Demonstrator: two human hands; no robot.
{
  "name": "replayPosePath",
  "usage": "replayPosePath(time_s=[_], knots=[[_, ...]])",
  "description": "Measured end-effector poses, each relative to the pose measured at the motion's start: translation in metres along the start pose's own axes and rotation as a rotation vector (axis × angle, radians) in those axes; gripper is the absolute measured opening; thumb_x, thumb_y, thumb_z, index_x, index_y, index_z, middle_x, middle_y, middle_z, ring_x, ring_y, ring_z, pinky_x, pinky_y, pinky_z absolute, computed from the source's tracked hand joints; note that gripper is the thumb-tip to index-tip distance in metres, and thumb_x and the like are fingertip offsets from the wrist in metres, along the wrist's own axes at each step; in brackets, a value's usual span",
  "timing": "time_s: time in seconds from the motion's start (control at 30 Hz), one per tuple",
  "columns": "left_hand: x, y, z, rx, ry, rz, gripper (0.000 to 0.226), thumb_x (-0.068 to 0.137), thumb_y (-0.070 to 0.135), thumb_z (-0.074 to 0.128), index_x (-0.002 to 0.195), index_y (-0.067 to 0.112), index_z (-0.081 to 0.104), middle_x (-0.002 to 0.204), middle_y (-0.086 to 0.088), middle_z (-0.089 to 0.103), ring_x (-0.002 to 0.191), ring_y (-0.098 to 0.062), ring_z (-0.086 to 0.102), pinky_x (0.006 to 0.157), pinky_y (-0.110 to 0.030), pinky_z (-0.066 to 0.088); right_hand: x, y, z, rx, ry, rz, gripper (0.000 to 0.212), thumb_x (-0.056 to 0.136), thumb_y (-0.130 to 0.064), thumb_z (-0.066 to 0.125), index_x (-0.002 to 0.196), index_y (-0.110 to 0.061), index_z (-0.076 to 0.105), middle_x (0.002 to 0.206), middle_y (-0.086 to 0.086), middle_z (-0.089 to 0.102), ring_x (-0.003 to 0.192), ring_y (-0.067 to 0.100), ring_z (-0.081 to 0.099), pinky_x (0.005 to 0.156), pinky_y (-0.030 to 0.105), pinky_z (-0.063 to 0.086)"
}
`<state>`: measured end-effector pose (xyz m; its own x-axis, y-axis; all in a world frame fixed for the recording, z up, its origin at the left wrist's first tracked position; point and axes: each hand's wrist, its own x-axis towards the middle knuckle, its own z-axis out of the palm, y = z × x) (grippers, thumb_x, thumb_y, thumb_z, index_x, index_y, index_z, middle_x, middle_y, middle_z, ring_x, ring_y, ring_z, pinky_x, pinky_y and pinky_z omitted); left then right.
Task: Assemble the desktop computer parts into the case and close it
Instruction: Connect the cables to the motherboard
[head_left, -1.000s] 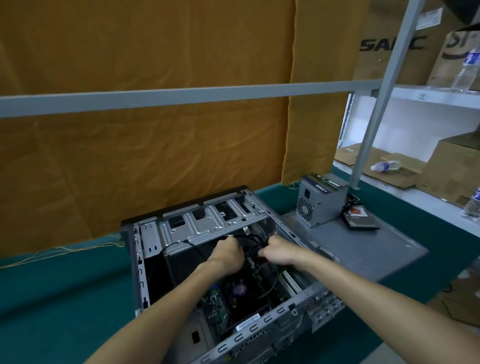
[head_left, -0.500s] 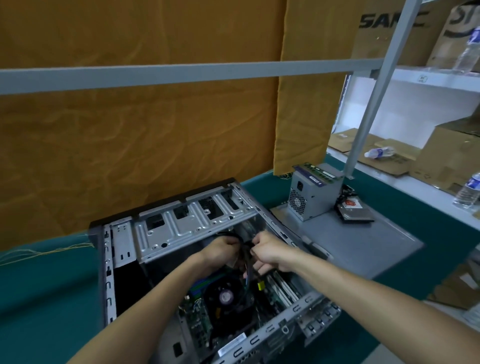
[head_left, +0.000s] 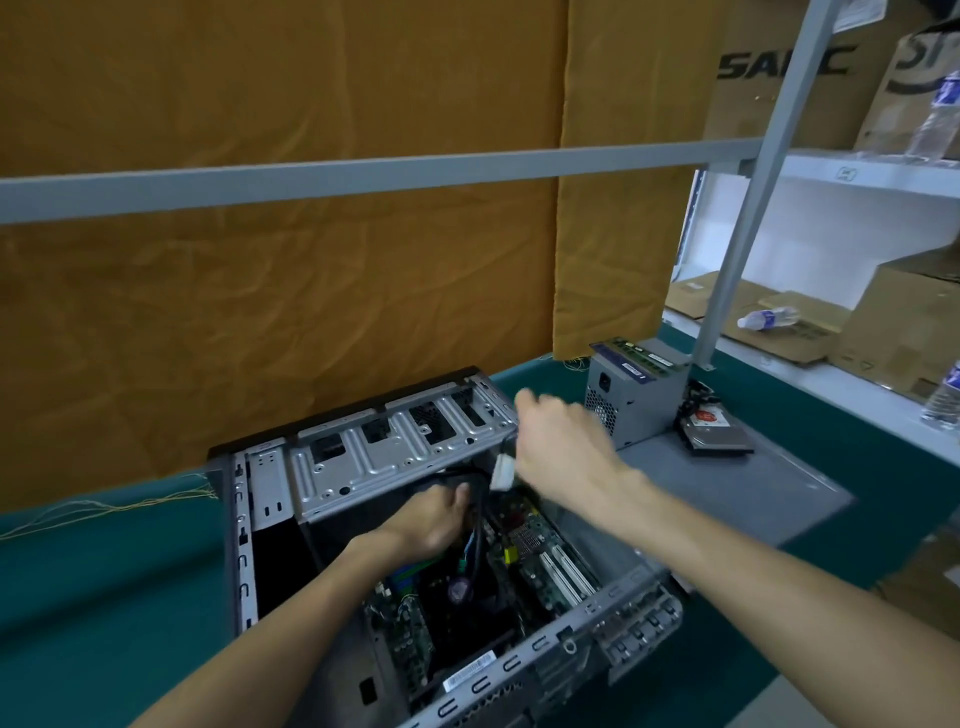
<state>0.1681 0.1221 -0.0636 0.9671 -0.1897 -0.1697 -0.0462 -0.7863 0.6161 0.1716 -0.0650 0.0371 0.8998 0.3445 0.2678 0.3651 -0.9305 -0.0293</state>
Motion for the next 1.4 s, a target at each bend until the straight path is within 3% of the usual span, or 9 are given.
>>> replayPosePath(time_s=[0.2,0.37,0.53,0.7,0.9,1.0,1.17,1.33,1.4], knots=[[0.002,-0.004,0.0,-0.195,-0.004,-0.137,0.058,0.109,0.052,0.021,0.077,0.014,0.052,0.074,-0.009,0.055,0.069,-0.021,0.052,0.074,-0.035,0.047,0.012,0.053,-0.016,0.005,0.129,0.195,0.013,0.099,-0.022,0.051,0.095,-0.011,0.046,0.089,0.014,0.064,0.081,0.036,0.066,0.059,0.035,0.038],[0.021,0.023,0.01,-0.559,-0.148,-0.229,0.031,0.103,0.05,0.05,0.103,0.024,0.066,0.1,0.002,0.076,0.095,-0.017,0.07,0.08,-0.029,0.049,0.006,0.053,0.013,0.199,0.095,0.145,0.013,0.099,-0.03,0.053,0.095,-0.018,0.052,0.079,0.002,0.062,0.064,0.02,0.058,0.05,0.03,0.037],[0.031,0.041,0.02,-0.899,-0.104,-0.384,0.022,0.097,0.025,0.066,0.104,0.005,0.075,0.098,-0.01,0.078,0.076,-0.02,0.07,0.057,-0.026,0.046,0.005,0.046,0.029,0.287,0.183,0.123,0.013,0.099,-0.034,0.055,0.091,-0.027,0.048,0.074,-0.009,0.06,0.058,0.009,0.051,0.046,0.022,0.029],[0.025,0.04,0.009,-1.048,-0.074,-0.376,0.047,0.103,0.019,0.053,0.055,0.019,0.052,0.06,0.001,0.054,0.046,-0.008,0.053,0.043,-0.017,0.04,-0.001,0.049,0.044,0.24,0.203,0.131,0.015,0.1,-0.034,0.055,0.09,-0.029,0.045,0.074,-0.01,0.061,0.063,0.016,0.052,0.051,0.029,0.032],[-0.003,0.03,-0.012,-1.187,-0.185,-0.401,0.015,0.102,0.005,0.054,0.089,0.012,0.055,0.055,0.002,0.042,0.042,-0.007,0.041,0.044,-0.021,0.044,0.004,0.033,0.053,0.195,0.274,0.087,0.011,0.099,-0.032,0.055,0.094,-0.022,0.053,0.085,-0.003,0.069,0.069,0.024,0.065,0.058,0.03,0.035],[-0.018,0.022,-0.026,-0.937,-0.182,-0.403,0.007,0.1,0.006,0.055,0.094,0.009,0.056,0.052,0.003,0.041,0.042,-0.008,0.037,0.057,-0.027,0.055,0.008,0.027,0.053,0.191,0.275,0.083,0.013,0.1,-0.033,0.053,0.094,-0.021,0.053,0.085,-0.002,0.069,0.07,0.026,0.067,0.058,0.031,0.035],[-0.038,0.011,-0.047,-0.281,-0.126,-0.264,0.022,0.101,0.022,0.059,0.087,0.006,0.063,0.067,-0.003,0.067,0.05,-0.014,0.059,0.047,-0.025,0.046,0.009,0.028,0.052,0.292,0.288,0.072,0.014,0.1,-0.033,0.056,0.089,-0.025,0.052,0.078,-0.009,0.064,0.066,0.017,0.06,0.057,0.028,0.037],[-0.051,0.02,-0.035,0.55,-0.003,-0.071,0.026,0.097,0.023,0.066,0.115,0.008,0.053,0.109,-0.008,0.063,0.094,-0.025,0.064,0.072,-0.032,0.049,0.004,0.033,0.054,0.468,0.28,0.0,0.012,0.092,-0.035,0.071,0.083,-0.029,0.067,0.073,-0.018,0.06,0.063,-0.004,0.053,0.054,0.021,0.043],[-0.054,0.03,-0.021,0.688,0.115,0.019,0.035,0.095,0.012,0.064,0.126,0.011,0.047,0.12,-0.009,0.06,0.104,-0.03,0.064,0.071,-0.035,0.048,0.002,0.036,0.055,0.524,0.252,-0.004,0.009,0.088,-0.036,0.076,0.084,-0.03,0.072,0.07,-0.021,0.063,0.061,-0.006,0.056,0.055,0.018,0.047]])
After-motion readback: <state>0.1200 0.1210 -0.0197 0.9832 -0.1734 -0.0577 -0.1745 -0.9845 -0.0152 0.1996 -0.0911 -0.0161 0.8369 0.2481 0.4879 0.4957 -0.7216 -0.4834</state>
